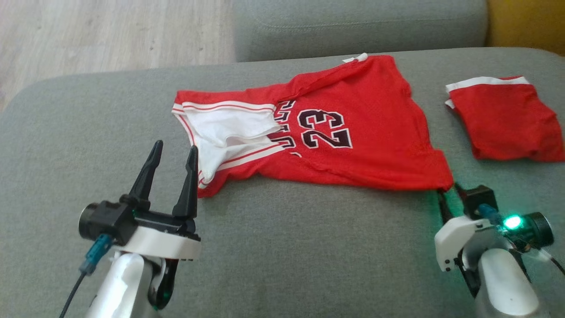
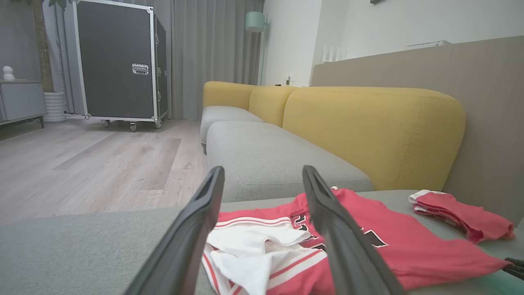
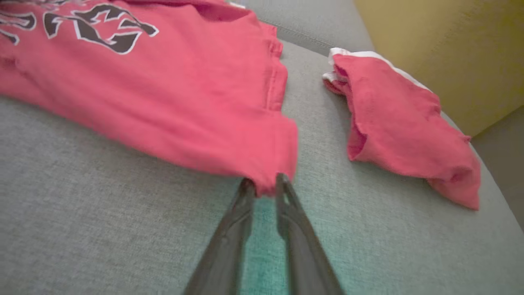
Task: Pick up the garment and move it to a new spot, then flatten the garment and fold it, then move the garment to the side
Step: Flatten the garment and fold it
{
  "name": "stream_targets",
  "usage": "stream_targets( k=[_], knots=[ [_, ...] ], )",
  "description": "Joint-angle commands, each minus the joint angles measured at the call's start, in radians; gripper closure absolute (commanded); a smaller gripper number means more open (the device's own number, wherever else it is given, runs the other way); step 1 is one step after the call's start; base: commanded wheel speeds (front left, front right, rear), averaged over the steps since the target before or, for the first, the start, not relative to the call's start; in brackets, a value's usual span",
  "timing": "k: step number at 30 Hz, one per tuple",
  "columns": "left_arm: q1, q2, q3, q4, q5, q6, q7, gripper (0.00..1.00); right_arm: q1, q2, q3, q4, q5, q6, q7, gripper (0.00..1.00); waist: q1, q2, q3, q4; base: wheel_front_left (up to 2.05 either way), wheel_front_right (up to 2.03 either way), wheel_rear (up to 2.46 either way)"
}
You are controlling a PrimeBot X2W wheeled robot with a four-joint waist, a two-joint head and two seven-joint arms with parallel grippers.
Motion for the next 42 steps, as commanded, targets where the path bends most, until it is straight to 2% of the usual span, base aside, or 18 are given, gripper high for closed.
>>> stream_targets(
  k=[1,6,11,16,23,31,42],
  knots=[
    [-0.017,0.009,0.045,-0.035,0.008,-0.005,-0.004,0.00,-0.009,0.006,0.017,-0.050,0.029,-0.001,-0.010,0.00,0.0001,-0.0001,-0.005,-0.007,0.00,0.00,0.00],
    [-0.010,0.012,0.053,-0.038,0.011,-0.005,-0.004,0.00,0.012,0.015,0.006,-0.178,0.142,-0.001,-0.082,0.00,0.0001,-0.0001,-0.010,-0.020,0.00,0.00,0.00],
    [-0.011,0.016,0.050,-0.040,0.011,-0.005,-0.004,0.00,0.053,0.016,0.086,-0.298,0.396,-0.001,-0.190,0.00,0.0001,-0.0001,-0.008,-0.023,0.00,0.00,0.00],
    [-0.016,0.019,0.036,-0.040,0.005,-0.006,-0.004,0.00,0.115,0.016,0.145,-0.362,0.530,-0.001,-0.223,0.00,0.0001,-0.0001,0.009,-0.021,0.00,0.00,0.00],
    [-0.047,0.044,0.019,0.004,-0.020,-0.006,-0.001,0.00,0.112,0.016,0.155,-0.412,0.567,-0.001,-0.227,0.00,0.0001,-0.0001,0.050,-0.032,0.00,0.00,0.00],
    [-0.191,0.087,-0.022,0.159,-0.056,-0.006,0.156,0.00,0.094,0.016,0.172,-0.436,0.584,-0.001,-0.227,0.00,0.0001,-0.0001,0.124,-0.074,0.00,0.00,0.00],
    [-0.381,0.170,-0.171,0.320,-0.010,-0.005,0.261,0.00,0.074,0.016,0.188,-0.440,0.597,-0.001,-0.227,0.00,0.0001,-0.0001,0.193,-0.121,0.00,0.00,0.00]
  ],
)
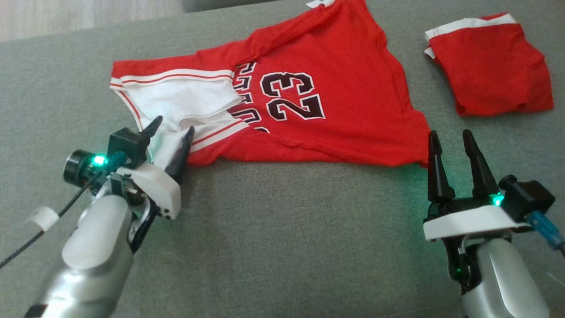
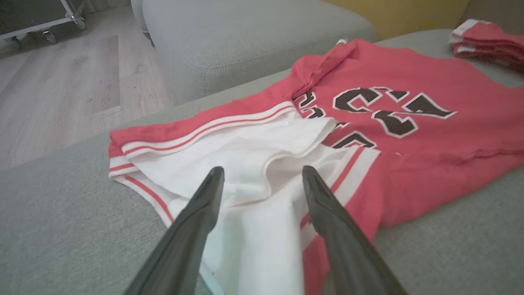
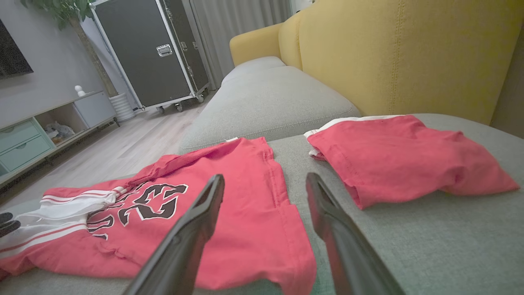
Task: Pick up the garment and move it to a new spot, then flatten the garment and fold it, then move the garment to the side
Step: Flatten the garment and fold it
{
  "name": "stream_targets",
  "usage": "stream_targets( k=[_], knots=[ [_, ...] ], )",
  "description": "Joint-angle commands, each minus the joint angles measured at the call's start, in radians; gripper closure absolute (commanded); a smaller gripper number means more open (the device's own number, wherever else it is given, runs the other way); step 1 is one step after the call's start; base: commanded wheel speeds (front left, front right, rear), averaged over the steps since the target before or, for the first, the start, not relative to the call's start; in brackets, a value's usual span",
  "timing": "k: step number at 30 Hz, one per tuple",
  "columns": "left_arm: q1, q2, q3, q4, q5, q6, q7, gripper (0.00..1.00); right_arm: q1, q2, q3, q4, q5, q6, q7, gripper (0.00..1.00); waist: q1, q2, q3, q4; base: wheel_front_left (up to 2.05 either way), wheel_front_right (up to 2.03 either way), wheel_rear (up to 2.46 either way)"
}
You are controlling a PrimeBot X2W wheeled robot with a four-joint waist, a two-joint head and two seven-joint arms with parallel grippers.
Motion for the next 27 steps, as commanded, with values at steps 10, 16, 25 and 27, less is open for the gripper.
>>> stream_targets(
  k=[10,16,25,27],
  knots=[
    [-0.127,0.054,0.012,0.101,0.047,0.036,-0.018,0.00,-0.039,-0.002,0.020,-0.042,0.012,-0.001,-0.013,0.00,-0.0002,0.0000,0.036,-0.030,0.00,0.00,0.00],
    [-0.154,0.044,0.011,0.116,0.039,0.033,-0.074,0.98,-0.037,-0.002,0.019,-0.037,0.011,-0.001,-0.014,0.00,-0.0002,0.0000,0.034,-0.033,0.00,0.00,0.00],
    [-0.208,0.060,0.029,0.120,0.014,0.028,-0.095,1.00,-0.045,-0.002,0.026,-0.031,0.011,-0.001,-0.014,0.00,-0.0002,0.0000,0.034,-0.042,0.00,0.00,0.00],
    [-0.237,0.077,0.033,0.113,0.007,0.024,-0.083,1.00,-0.049,-0.002,0.028,-0.032,0.012,-0.001,-0.014,0.00,-0.0002,0.0000,0.041,-0.047,0.00,0.00,0.00]
  ],
)
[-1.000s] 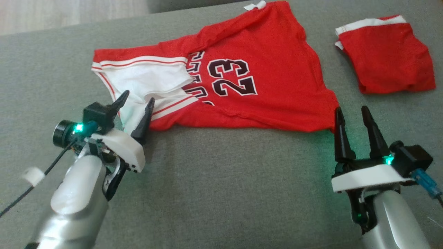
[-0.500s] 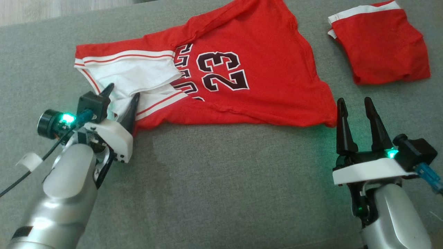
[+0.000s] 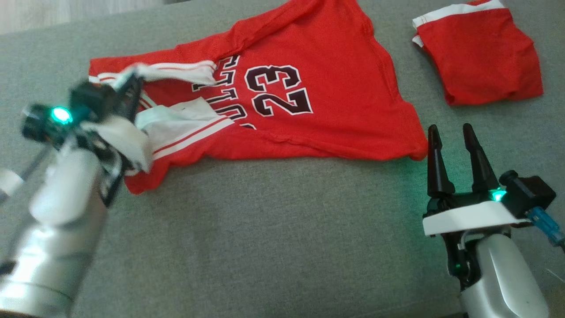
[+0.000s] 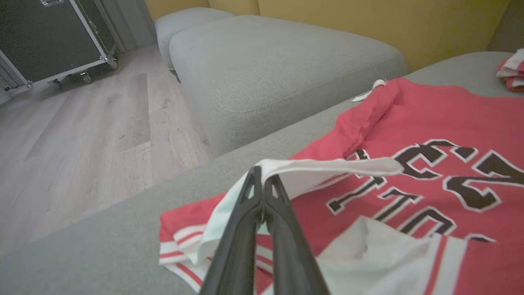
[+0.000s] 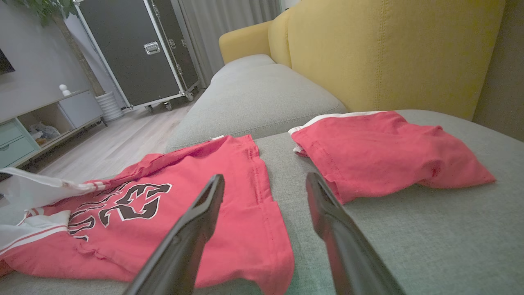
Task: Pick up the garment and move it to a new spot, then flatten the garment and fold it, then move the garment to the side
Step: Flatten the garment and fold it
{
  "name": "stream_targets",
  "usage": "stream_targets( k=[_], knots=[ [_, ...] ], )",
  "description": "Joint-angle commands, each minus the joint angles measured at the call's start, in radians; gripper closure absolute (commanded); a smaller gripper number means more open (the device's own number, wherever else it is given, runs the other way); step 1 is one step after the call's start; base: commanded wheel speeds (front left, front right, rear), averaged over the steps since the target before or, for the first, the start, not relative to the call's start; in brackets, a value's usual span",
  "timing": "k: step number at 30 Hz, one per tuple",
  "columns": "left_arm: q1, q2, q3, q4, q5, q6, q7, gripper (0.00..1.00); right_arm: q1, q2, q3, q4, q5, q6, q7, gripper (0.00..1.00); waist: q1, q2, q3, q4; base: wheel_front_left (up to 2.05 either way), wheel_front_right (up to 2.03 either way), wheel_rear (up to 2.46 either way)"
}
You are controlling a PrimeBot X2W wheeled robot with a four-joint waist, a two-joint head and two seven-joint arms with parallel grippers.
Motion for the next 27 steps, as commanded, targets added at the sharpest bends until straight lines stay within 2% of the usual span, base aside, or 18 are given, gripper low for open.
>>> stream_targets(
  k=[1,6,9,13,14,15,20,27],
  knots=[
    [-0.074,0.055,0.041,-0.033,-0.002,-0.003,0.001,1.00,-0.029,-0.002,0.026,-0.028,0.005,-0.001,-0.011,0.00,0.0000,0.0000,0.006,-0.005,0.00,0.00,0.00],
    [-0.201,0.136,0.048,-0.045,-0.010,-0.014,0.078,1.00,-0.054,-0.002,0.060,-0.036,0.017,-0.001,-0.011,0.00,0.0000,0.0000,0.049,-0.046,0.00,0.00,0.00],
    [-0.317,0.216,0.036,-0.026,-0.016,-0.021,0.153,1.00,-0.086,-0.002,0.101,-0.050,0.042,-0.001,-0.011,0.00,0.0000,0.0000,0.101,-0.101,0.00,0.00,0.00],
    [-0.429,0.271,0.020,0.015,-0.028,-0.023,0.209,1.00,-0.106,-0.002,0.131,-0.072,0.071,-0.001,-0.011,0.00,0.0000,0.0000,0.149,-0.145,0.00,0.00,0.00],
    [-0.457,0.280,0.021,0.029,-0.029,-0.023,0.210,0.53,-0.108,-0.002,0.135,-0.077,0.076,-0.001,-0.011,0.00,0.0000,0.0000,0.160,-0.152,0.00,0.00,0.00],
    [-0.485,0.291,0.023,0.044,-0.023,-0.023,0.205,0.00,-0.110,-0.002,0.138,-0.082,0.080,-0.001,-0.011,0.00,0.0000,0.0000,0.170,-0.157,0.00,0.00,0.00],
    [-0.574,0.295,0.035,0.126,-0.013,-0.003,0.131,0.00,-0.104,-0.002,0.132,-0.098,0.086,-0.001,-0.011,0.00,0.0000,0.0000,0.187,-0.152,0.00,0.00,0.00],
    [-0.541,0.229,0.024,0.193,-0.061,-0.017,0.001,0.00,-0.091,-0.002,0.091,-0.081,0.049,-0.001,-0.011,0.00,0.0000,0.0000,0.138,-0.070,0.00,0.00,0.00]
  ],
)
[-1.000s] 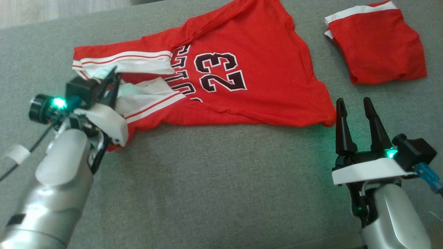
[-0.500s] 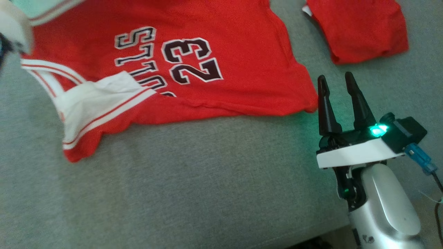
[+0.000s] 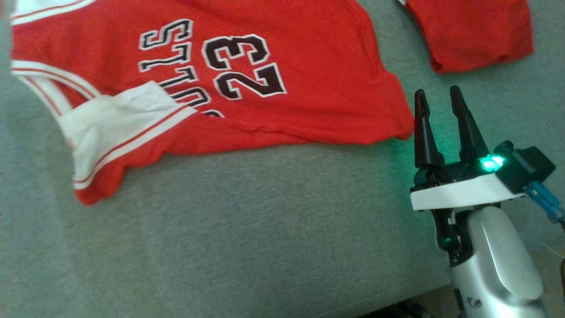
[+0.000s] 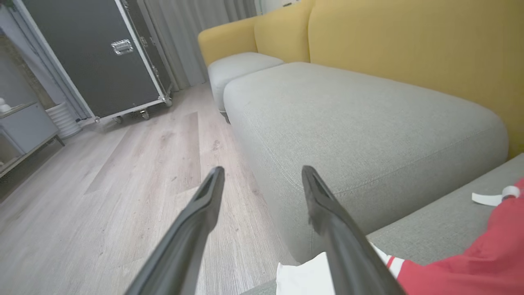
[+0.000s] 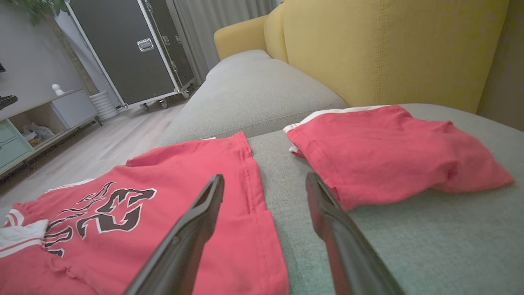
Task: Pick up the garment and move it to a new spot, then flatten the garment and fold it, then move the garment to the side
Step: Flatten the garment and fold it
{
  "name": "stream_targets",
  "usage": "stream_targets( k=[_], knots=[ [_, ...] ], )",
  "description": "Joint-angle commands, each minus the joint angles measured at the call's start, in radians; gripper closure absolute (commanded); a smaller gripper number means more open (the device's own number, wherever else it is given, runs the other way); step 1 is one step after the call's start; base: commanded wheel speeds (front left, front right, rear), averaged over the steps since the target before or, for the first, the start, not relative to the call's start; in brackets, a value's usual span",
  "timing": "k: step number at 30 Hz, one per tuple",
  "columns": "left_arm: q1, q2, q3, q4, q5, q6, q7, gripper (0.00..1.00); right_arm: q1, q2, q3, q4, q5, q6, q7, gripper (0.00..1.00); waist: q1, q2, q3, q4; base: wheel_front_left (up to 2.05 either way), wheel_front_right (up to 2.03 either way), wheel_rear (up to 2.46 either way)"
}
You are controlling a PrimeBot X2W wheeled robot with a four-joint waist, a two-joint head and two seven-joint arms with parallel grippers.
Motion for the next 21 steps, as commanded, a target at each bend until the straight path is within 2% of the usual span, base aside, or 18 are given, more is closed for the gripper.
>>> stream_targets(
  k=[1,7,16,21],
  knots=[
    [0.000,0.030,0.018,-0.019,-0.020,-0.002,-0.037,0.00,0.001,-0.002,0.006,-0.025,-0.017,-0.001,-0.011,0.00,-0.0001,0.0000,-0.042,0.049,0.00,0.00,0.00],
    [0.136,-0.030,-0.003,-0.036,-0.113,-0.007,-0.127,0.00,0.010,-0.002,-0.024,-0.004,-0.055,-0.001,-0.011,0.00,-0.0001,0.0000,-0.133,0.134,0.00,0.00,0.00],
    [0.431,-0.086,-0.036,-0.201,-0.252,-0.007,-0.188,0.00,0.058,-0.002,-0.038,0.031,-0.092,-0.001,-0.011,0.00,-0.0001,0.0000,-0.254,0.223,0.00,0.00,0.00],
    [0.610,-0.117,-0.015,-0.321,-0.266,0.047,-0.205,0.00,0.085,-0.002,-0.034,0.041,-0.088,-0.001,-0.011,0.00,-0.0001,0.0000,-0.293,0.238,0.00,0.00,0.00]
  ],
)
